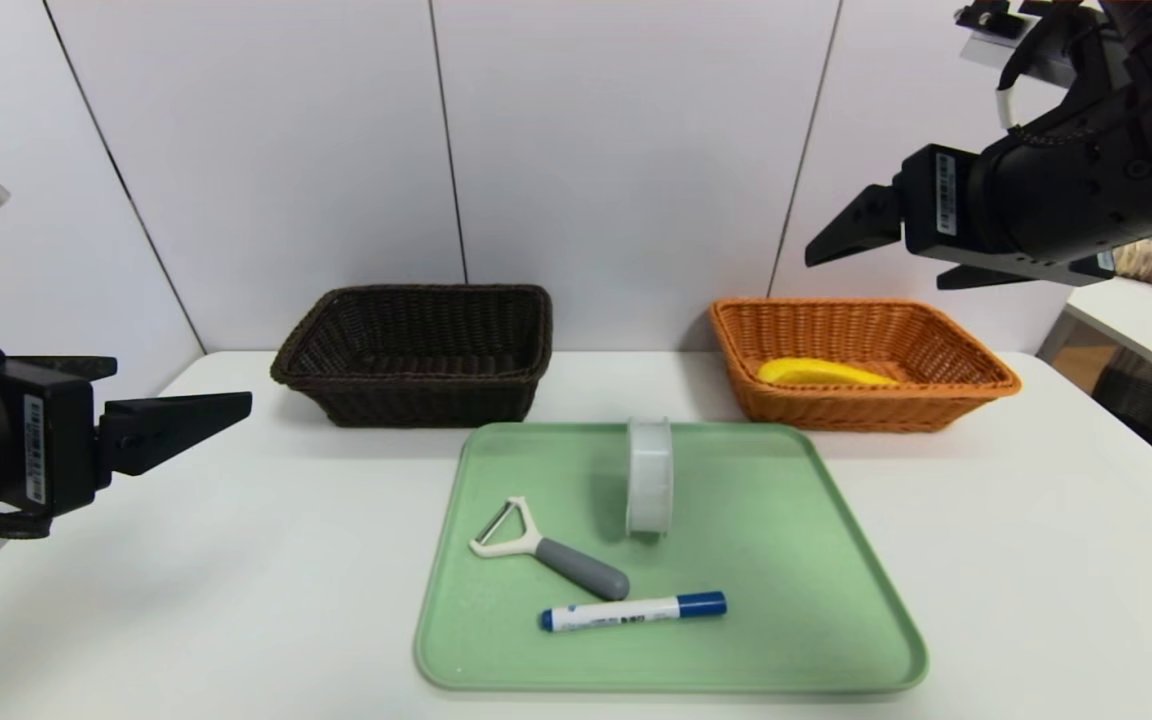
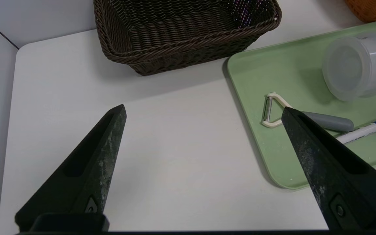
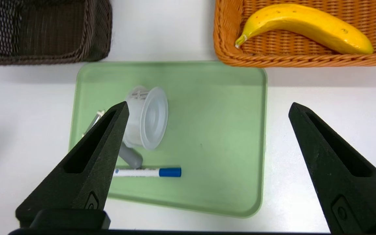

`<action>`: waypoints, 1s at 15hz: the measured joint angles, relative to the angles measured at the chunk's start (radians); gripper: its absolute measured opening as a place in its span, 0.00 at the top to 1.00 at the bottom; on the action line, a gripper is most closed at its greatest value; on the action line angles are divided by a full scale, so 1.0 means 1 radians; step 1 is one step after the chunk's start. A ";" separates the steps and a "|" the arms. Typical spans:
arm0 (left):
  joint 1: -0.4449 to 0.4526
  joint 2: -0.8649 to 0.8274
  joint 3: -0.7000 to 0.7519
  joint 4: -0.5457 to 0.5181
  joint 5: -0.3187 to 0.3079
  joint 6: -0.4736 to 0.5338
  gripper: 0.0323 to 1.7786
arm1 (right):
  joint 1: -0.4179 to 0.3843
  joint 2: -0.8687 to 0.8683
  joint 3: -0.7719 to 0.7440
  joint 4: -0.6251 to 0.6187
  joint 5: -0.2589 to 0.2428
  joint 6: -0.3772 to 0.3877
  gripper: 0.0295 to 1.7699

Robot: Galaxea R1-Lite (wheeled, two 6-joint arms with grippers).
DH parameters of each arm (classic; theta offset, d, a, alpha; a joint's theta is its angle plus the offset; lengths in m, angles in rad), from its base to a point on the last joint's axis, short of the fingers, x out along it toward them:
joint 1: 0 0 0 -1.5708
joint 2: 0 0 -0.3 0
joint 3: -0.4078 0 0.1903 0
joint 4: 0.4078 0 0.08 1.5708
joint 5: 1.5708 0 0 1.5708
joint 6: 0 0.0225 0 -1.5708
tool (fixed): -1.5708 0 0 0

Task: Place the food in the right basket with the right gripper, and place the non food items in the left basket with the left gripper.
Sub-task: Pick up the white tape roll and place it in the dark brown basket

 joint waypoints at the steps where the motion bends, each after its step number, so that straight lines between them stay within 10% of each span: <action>1: -0.001 0.002 -0.001 0.002 0.000 -0.001 0.05 | 0.025 0.005 -0.003 0.005 0.007 0.004 0.04; 11: -0.002 -0.009 0.037 0.005 0.003 -0.036 0.05 | 0.167 0.268 -0.005 -0.095 0.019 0.357 0.04; 15: -0.002 -0.018 0.057 0.006 0.003 -0.037 0.05 | 0.190 0.338 -0.005 -0.122 0.019 0.365 0.04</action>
